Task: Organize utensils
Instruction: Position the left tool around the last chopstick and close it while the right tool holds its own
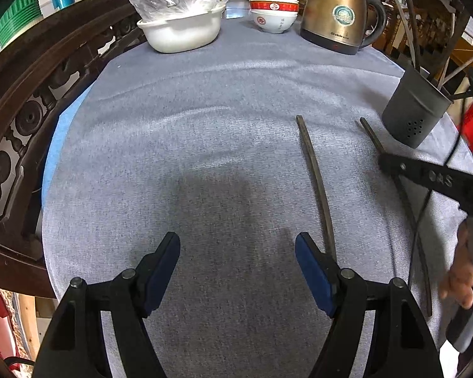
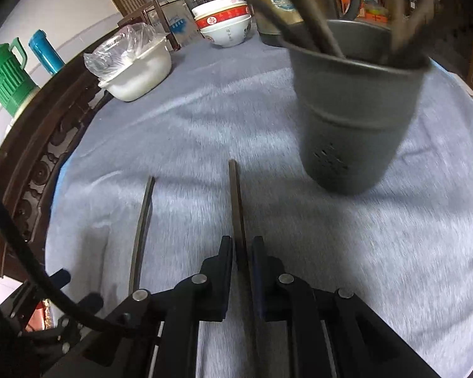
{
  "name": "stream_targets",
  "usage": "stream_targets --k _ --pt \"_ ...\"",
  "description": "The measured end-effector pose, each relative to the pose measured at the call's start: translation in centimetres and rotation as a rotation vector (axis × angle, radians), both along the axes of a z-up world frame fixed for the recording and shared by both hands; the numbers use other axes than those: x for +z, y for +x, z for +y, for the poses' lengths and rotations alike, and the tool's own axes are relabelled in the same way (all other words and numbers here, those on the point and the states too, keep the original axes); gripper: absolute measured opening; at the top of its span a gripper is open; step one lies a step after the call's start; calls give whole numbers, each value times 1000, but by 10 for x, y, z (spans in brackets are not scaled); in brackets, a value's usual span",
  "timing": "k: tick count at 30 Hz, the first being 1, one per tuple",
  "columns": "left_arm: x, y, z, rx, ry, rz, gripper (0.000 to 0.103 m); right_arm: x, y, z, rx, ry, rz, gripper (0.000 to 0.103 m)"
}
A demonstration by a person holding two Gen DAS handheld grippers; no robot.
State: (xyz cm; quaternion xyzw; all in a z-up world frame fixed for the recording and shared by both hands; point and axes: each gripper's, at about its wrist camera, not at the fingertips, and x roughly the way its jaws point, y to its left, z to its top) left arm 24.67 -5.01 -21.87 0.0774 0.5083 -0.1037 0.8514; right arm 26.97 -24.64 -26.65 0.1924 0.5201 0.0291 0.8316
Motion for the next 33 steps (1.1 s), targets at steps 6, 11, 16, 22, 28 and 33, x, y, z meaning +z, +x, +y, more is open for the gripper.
stream_targets --k 6,11,16,22,28,33 --pt "1 -2 -5 -12 17 -10 76 -2 10 -4 -20 -2 -2 14" --pt "1 -2 -11 -21 32 -16 76 -1 4 -3 1 -52 -16 8" --pt "3 2 -15 -30 48 -23 76 -2 -4 -14 -11 -14 10 8" --pt "6 5 -21 -48 63 -34 76 -4 -18 -28 -29 54 43 8" --pt "9 22 -34 -88 34 -10 76 -5 -22 -32 -36 87 49 8" --pt "7 44 -42 -113 -23 42 76 -5 -22 -31 -29 81 38 8"
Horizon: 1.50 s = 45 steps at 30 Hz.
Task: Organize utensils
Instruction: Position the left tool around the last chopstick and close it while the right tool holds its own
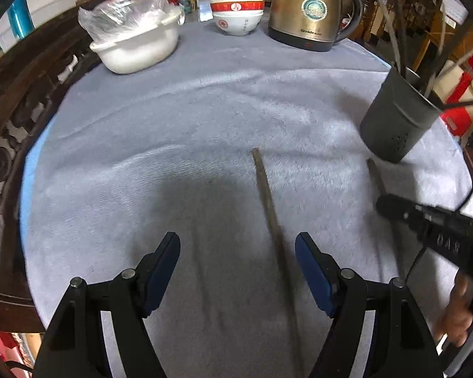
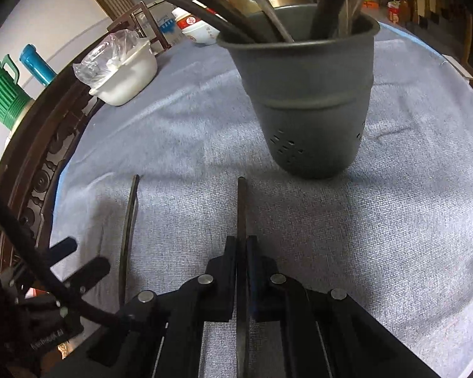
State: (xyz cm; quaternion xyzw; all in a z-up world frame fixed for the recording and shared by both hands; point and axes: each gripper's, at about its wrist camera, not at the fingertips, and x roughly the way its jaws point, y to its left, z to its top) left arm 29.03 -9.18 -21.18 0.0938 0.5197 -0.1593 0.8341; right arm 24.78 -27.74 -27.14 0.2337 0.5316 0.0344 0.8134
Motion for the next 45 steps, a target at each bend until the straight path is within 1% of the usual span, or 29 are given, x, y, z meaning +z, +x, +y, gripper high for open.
stream_targets --k 1,3,8,11,13,14,15,16,17,19,20,22,23,24,26,28,32,37,38,40,41,42,45 --pt "-2 5 -1 -4 -19 20 76 0 0 -1 0 7 -3 8" --pt "-6 13 -2 4 -27 42 76 -1 -2 -3 -2 19 -15 8" --pt "-9 27 -7 4 -45 64 76 0 -4 1 8 -3 -36 7" --pt "-9 36 -10 -4 -60 70 75 -1 -4 0 9 4 -37 7" --pt "-11 43 -11 -2 -59 82 65 -1 -5 -2 7 18 -37 8" --pt "-13 47 -12 -2 -65 96 55 -2 -5 -3 5 25 -37 8" --pt "-15 50 -13 -3 -75 115 48 -2 -5 -4 5 29 -37 8" --pt "-16 54 -14 -4 -85 126 48 -2 -5 -3 5 29 -37 8" --pt "-16 56 -15 -5 -85 120 48 -1 -5 -3 6 27 -37 7" --pt "-16 59 -18 -11 -79 118 43 -1 -5 -2 6 22 -38 7" --pt "-16 61 -20 -16 -79 120 37 -1 -5 -2 7 20 -37 7" --pt "-16 65 -23 -18 -81 123 34 0 -5 -1 8 15 -36 8" --pt "-17 66 -24 -18 -77 121 27 0 -5 -1 8 14 -36 8" --pt "-17 66 -25 -20 -72 120 19 0 -5 -1 7 14 -35 8" --pt "-18 62 -27 -31 -54 115 9 0 -4 0 7 12 -34 8" --pt "-18 56 -29 -32 -40 110 9 0 -4 0 7 10 -32 8" --pt "-19 43 -31 -63 -39 112 8 -1 -2 0 7 13 -25 8" --pt "-17 50 -23 -51 -57 155 8 1 5 3 7 -12 18 8" --pt "-17 53 -21 -46 -62 156 10 1 7 4 5 -11 29 10" --pt "-16 58 -17 -35 -71 169 23 2 10 5 5 -13 48 11" --pt "-16 62 -15 -31 -85 177 34 2 11 6 5 -19 56 11" --pt "-15 64 -14 -31 -100 180 40 2 12 6 4 -23 64 11" --pt "-15 63 -16 -39 -92 168 40 2 15 8 1 -38 61 11"
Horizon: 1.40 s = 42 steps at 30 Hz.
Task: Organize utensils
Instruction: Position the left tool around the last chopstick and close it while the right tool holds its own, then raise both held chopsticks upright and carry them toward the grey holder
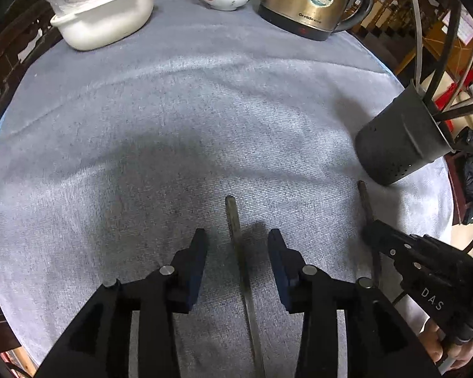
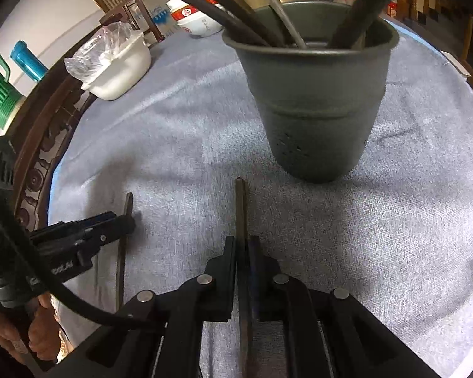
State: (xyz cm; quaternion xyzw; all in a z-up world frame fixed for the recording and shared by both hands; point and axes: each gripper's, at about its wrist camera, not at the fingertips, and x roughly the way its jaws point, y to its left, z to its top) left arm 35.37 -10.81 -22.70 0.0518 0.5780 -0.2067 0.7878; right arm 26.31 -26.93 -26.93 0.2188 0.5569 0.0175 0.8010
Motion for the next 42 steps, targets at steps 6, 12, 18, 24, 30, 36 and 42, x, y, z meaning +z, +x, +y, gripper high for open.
stream_targets --k 6,12,18,24,30,36,42 --pt "3 -8 -10 7 4 -6 7 3 0 10 50 -70 -29 10" --pt "14 -16 -1 44 -4 -66 7 15 -9 6 44 -29 -92 6" --pt "59 -38 9 55 -48 -171 6 44 -22 5 51 5 -207 6" --pt "100 -62 15 51 -109 -273 6 68 -38 2 38 52 -289 6" --pt "132 -84 24 66 -164 -347 5 97 -52 3 46 81 -387 7" --pt "144 -91 32 68 -160 -394 6 118 -64 8 55 78 -463 6" --pt "94 -54 34 101 -103 -177 17 114 -67 1 23 70 -451 7"
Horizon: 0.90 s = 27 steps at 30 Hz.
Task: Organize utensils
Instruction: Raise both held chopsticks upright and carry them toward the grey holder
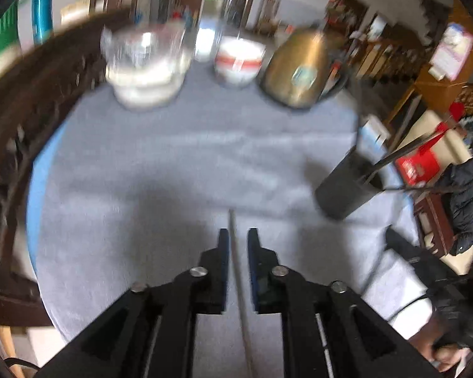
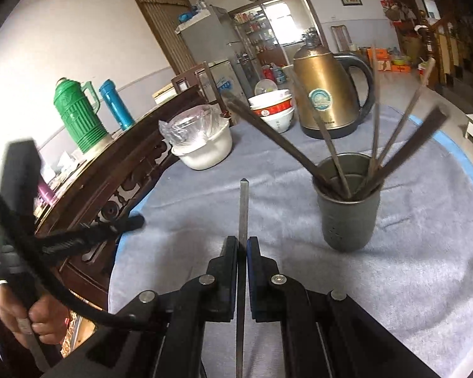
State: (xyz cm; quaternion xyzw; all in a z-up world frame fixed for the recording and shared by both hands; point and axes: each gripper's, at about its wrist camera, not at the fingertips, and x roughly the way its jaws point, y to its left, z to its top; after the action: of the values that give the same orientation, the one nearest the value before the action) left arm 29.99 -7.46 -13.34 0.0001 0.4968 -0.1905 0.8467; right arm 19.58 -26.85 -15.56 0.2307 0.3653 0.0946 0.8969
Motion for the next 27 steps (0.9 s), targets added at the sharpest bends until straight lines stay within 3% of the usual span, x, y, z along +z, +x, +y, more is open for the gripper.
stream_targets --k 1,3,5,12,16,20,24,27 --pt "-11 5 -3 -3 11 22 19 -1 -2 -4 -5 9 3 7" --pt "-26 11 -10 -12 43 47 35 -2 -3 -8 -13 17 4 7" --pt "-40 17 -18 -19 76 63 40 -3 -4 -10 -16 23 4 7" --pt "-82 47 -39 -29 167 162 40 -6 -3 -13 -18 30 9 7" --pt "-97 60 -43 -21 162 229 40 -8 -2 -16 -18 37 12 7" --pt "-99 65 -48 -36 174 234 39 -10 -1 -17 -15 46 13 7" --pt "-101 69 -48 -51 173 227 7 -9 -1 -15 -10 49 10 7" --pt "-102 70 -39 -27 109 242 7 -8 -3 -14 -10 45 4 7"
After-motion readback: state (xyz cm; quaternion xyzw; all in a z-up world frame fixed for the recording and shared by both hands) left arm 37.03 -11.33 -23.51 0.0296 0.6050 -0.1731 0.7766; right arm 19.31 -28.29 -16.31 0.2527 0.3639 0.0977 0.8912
